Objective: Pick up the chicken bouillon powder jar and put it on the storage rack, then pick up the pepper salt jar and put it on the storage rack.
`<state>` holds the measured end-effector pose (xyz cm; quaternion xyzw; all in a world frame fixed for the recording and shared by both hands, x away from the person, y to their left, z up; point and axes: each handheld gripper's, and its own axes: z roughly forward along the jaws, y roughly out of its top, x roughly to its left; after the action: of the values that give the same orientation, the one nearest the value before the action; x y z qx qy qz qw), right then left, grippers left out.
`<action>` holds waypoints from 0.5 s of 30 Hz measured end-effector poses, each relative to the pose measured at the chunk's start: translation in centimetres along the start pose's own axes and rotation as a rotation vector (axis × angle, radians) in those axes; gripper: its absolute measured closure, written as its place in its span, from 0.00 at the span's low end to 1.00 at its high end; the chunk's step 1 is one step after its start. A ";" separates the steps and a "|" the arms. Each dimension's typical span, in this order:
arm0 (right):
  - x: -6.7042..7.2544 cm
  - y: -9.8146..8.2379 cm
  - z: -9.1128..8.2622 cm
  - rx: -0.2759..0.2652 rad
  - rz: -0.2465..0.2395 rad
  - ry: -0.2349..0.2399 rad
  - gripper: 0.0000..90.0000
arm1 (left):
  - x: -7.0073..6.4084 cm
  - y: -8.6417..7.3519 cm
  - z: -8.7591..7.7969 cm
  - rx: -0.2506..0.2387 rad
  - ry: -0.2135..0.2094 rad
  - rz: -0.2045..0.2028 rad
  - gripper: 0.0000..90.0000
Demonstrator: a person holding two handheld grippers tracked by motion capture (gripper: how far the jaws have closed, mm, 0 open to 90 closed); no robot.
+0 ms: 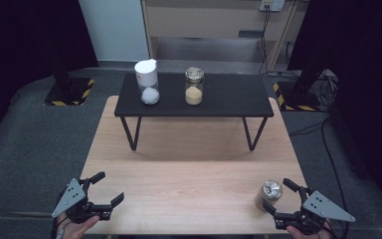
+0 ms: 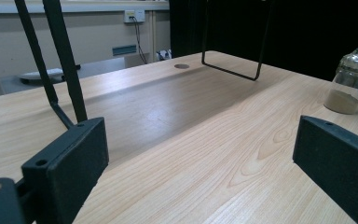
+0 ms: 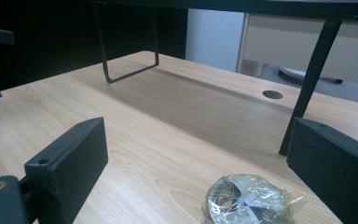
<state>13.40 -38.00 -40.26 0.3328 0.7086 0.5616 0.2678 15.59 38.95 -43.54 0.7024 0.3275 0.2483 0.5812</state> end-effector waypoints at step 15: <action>0.5 0.9 -0.9 -0.005 0.002 -0.004 0.03 | 0.0 0.0 0.0 -0.002 -0.002 -0.004 0.03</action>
<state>12.57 -38.07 -39.14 0.3340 0.7063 0.5630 0.2697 15.63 38.96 -43.57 0.7015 0.3279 0.2469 0.5826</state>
